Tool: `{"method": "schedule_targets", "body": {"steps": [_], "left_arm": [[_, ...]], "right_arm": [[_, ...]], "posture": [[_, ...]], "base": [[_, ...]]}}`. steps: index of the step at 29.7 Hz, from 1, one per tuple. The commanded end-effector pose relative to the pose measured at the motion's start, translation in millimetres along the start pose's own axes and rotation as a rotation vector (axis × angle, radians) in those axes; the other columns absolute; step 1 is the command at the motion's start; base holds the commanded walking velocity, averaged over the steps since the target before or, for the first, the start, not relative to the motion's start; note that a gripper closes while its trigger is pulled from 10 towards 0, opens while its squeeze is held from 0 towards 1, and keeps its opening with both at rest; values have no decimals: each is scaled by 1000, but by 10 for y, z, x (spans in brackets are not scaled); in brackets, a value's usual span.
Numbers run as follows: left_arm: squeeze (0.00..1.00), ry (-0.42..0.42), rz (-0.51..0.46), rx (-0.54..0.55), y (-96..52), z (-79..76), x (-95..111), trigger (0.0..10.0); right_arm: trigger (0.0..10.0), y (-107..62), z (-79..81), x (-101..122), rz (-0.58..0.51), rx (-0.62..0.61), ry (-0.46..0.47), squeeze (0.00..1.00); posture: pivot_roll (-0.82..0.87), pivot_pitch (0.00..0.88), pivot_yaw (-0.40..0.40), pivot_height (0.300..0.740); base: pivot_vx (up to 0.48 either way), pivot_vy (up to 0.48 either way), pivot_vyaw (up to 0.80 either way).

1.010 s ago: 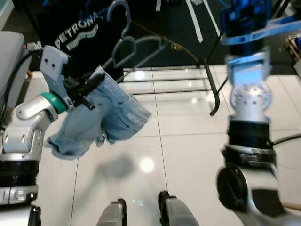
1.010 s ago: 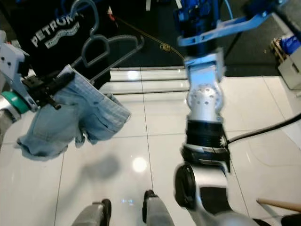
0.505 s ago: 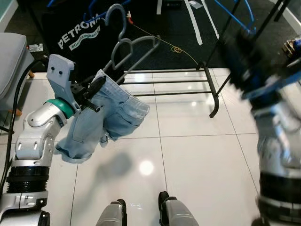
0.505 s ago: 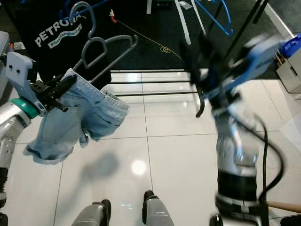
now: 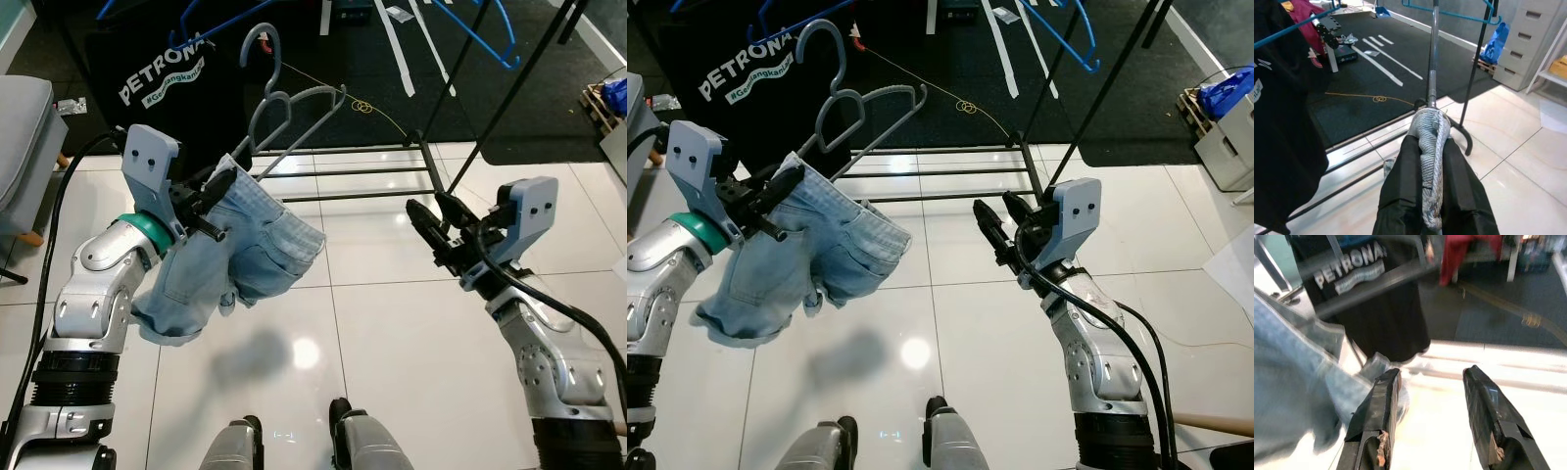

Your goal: Hang hanger

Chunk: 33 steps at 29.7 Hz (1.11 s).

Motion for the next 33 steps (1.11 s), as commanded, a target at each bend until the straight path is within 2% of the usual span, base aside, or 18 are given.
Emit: {"method": "schedule_targets", "body": {"steps": [1,2,4,6,7,10,11,18,19,20,23,25,28,29,31,33], "left_arm": [[0,4,-82,-11,-1,-7,193,0],[0,-27,-117,-58,-27,-36,270,0],[0,-27,-117,-58,-27,-36,270,0],[0,-44,-138,-264,-158,-230,348,0],[0,-37,-135,-332,-207,-297,355,0],[0,-23,-122,-389,-251,-346,353,0],[0,-7,-98,-446,-299,-388,339,0],[0,6,-69,-504,-351,-429,320,0],[0,41,-28,-556,-405,-467,304,0],[0,41,-28,-556,-405,-467,304,0],[0,102,-4,-605,-443,-498,340,0],[0,102,-4,-605,-443,-498,340,0],[0,110,-37,-603,-416,-506,400,0],[0,110,-37,-603,-416,-506,400,0],[0,135,-68,-612,-401,-535,454,0],[0,148,-83,-604,-384,-538,476,0]], "right_arm": [[10000,-55,-55,-160,67,-34,35,0],[10000,-74,-87,-220,89,-65,76,0],[10000,-74,-87,-220,89,-65,76,0],[10000,-58,-113,-142,43,-83,202,0],[10000,-56,-110,-120,36,-74,243,0],[10000,-66,-117,-127,51,-67,254,0],[10000,-81,-144,-131,63,-77,253,318],[10000,-95,-178,-128,72,-92,247,318],[10000,-120,-211,-123,84,-87,297,1000],[10000,-120,-211,-123,84,-87,297,1000],[10000,-216,-172,-243,198,-17,422,1000],[10000,-216,-172,-243,198,-17,422,1000],[10000,-283,-74,-322,257,53,504,1000],[10000,-283,-74,-322,257,53,504,1000],[10000,-396,30,-429,331,140,555,1000],[10000,-441,71,-469,362,171,562,1000]], "posture": [[-49,167,25,740],[-47,170,27,740],[-47,170,27,740],[-47,174,24,740],[-47,174,24,740],[-48,176,21,740],[-47,175,20,740],[-47,175,20,740],[-46,172,23,740],[-46,172,23,740],[-42,168,20,740],[-42,168,20,740],[-48,166,21,740],[-48,166,21,740],[-49,165,19,740],[-52,162,17,740]], "base": [[0,0,0],[0,0,0],[0,0,0],[0,0,0],[0,0,0],[0,0,0],[0,0,0],[0,0,0],[0,0,0],[0,0,0],[0,0,0],[0,0,0],[0,0,0],[0,0,0],[0,0,0],[0,0,0]]}}
Point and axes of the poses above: a point about 5 cm out from each wrist's last joint towards the gripper, its own y axis pointing out of the wrist towards the gripper, its own x axis along the axis of the wrist's last joint, z = x × y, the point moved 4 cm from there along y, pointing out of the wrist towards the gripper, and after that the axes turned 1 degree about -y, right-handed, at the moved point
